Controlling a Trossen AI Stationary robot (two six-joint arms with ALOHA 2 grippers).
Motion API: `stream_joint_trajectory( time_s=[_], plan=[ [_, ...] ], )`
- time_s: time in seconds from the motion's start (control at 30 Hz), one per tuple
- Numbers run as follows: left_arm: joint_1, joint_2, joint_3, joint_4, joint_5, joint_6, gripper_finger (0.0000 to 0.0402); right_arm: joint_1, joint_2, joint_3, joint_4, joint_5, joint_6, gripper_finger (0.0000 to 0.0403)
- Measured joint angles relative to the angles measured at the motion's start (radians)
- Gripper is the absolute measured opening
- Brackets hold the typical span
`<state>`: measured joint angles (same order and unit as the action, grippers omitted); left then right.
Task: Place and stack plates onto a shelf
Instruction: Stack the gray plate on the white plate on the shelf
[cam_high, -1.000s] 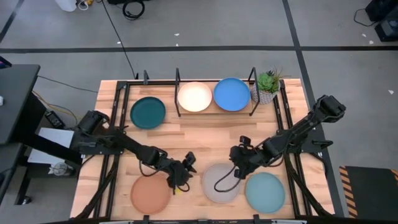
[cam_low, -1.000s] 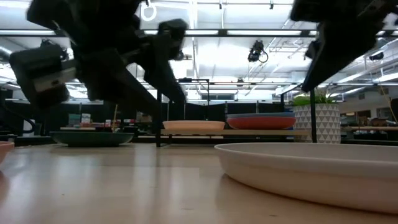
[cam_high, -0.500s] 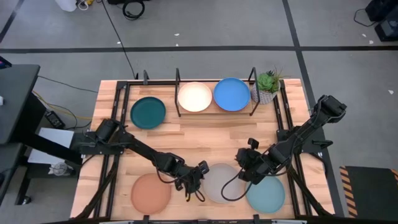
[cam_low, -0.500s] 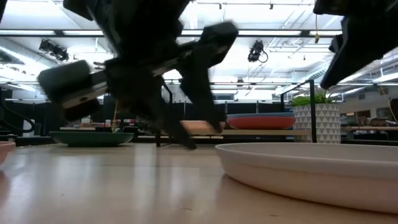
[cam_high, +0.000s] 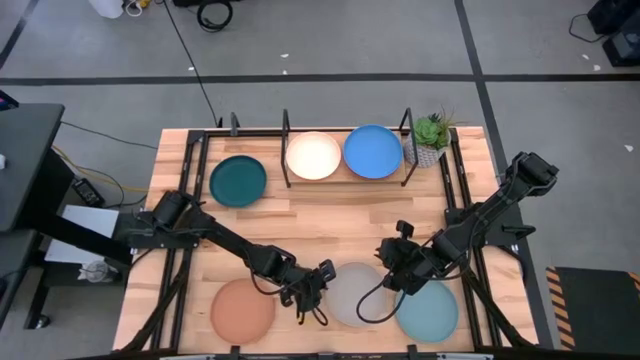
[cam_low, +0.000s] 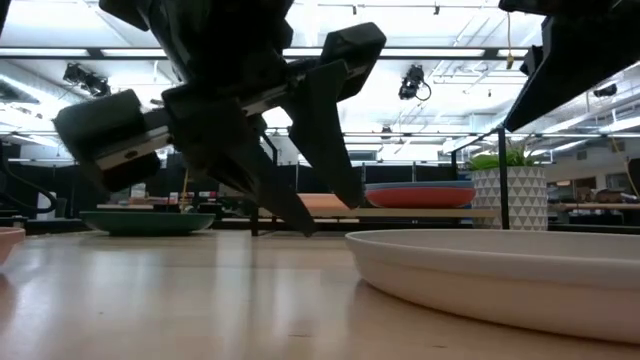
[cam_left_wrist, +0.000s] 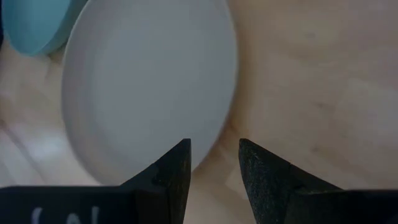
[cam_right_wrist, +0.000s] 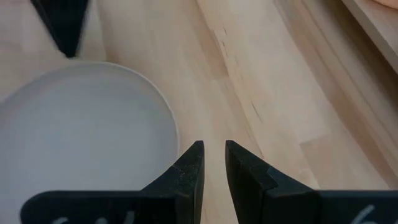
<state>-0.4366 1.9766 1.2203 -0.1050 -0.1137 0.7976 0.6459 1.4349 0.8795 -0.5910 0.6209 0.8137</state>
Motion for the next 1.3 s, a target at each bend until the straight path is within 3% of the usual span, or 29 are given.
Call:
stream_joint_trajectory(
  time_s=[0.4, 0.9, 1.23, 1.3],
  plan=[
    [0.032, 0.045, -0.001, 0.076, 0.152, 0.073, 0.0142, -0.013, -0.002, 0.0, 0.01, 0.018, -0.04, 0.0071],
    [0.04, 0.056, -0.001, 0.036, 0.143, 0.025, 0.0138, -0.012, -0.002, 0.0, 0.023, 0.016, -0.054, 0.0071],
    [0.039, 0.051, 0.0, 0.007, 0.139, 0.02, 0.002, -0.012, -0.002, 0.0, 0.022, 0.015, -0.054, 0.0071],
    [0.04, 0.046, 0.0, -0.003, 0.135, 0.021, 0.0014, -0.012, -0.002, 0.0, 0.022, 0.015, -0.054, 0.0071]
  ],
)
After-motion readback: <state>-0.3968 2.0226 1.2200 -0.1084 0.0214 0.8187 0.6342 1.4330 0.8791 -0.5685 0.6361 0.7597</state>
